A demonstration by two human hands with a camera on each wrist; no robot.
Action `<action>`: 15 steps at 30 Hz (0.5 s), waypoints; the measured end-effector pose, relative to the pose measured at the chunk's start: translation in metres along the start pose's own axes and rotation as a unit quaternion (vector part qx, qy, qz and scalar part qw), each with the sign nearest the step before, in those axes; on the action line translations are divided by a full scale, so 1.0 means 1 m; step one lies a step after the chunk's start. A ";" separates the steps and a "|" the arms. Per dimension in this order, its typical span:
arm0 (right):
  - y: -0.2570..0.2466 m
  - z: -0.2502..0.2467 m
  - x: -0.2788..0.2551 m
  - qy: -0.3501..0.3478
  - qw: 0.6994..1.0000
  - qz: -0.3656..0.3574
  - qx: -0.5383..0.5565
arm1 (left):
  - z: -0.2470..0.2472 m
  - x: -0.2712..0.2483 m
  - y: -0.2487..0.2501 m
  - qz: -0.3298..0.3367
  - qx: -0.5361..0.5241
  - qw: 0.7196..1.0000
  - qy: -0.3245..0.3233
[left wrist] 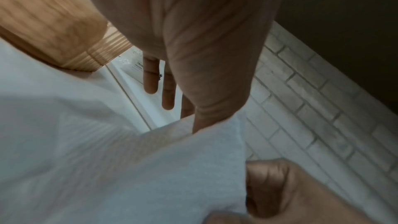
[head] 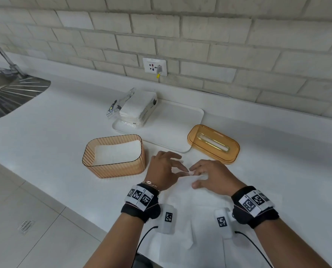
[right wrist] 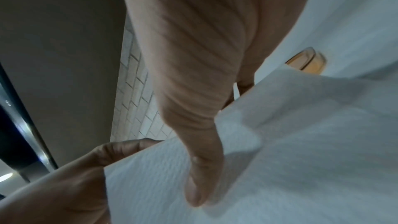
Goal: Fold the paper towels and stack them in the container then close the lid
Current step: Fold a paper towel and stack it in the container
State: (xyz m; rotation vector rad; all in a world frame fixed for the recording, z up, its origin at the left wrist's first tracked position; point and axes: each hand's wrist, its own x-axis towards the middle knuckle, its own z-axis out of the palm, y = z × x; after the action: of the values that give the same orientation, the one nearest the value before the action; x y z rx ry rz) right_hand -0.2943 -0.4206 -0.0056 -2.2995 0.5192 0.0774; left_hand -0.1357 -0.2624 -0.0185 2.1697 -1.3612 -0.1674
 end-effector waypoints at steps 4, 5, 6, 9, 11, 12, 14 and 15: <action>-0.009 -0.011 -0.009 0.048 0.996 -0.013 0.079 | -0.019 0.000 0.011 -0.088 -0.185 0.977 -0.051; -0.010 -0.017 -0.011 0.053 0.994 -0.010 0.097 | -0.022 0.001 0.012 -0.128 -0.242 0.960 -0.051; -0.010 -0.026 -0.015 0.053 0.992 -0.006 0.110 | -0.024 0.003 0.011 -0.159 -0.272 0.948 -0.037; 0.001 -0.055 -0.031 0.066 0.985 0.003 0.159 | -0.023 0.005 -0.002 -0.204 -0.156 0.966 -0.038; 0.013 -0.076 -0.045 0.117 0.966 0.006 0.231 | -0.018 0.001 -0.007 -0.218 -0.001 0.971 -0.098; 0.020 -0.085 -0.053 0.141 0.953 0.013 0.270 | -0.015 -0.001 -0.006 -0.219 0.042 0.967 -0.122; 0.035 -0.101 -0.065 0.162 0.931 0.036 0.325 | -0.008 -0.005 -0.001 -0.215 0.083 0.964 -0.134; 0.042 -0.105 -0.070 0.162 0.924 0.049 0.342 | -0.004 -0.007 0.002 -0.214 0.087 0.964 -0.133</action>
State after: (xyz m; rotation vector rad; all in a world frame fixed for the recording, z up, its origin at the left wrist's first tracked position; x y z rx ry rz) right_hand -0.3855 -0.4967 0.0552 -1.5995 0.6990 -0.3871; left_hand -0.1387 -0.2557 -0.0155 2.6469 -1.0494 -0.5379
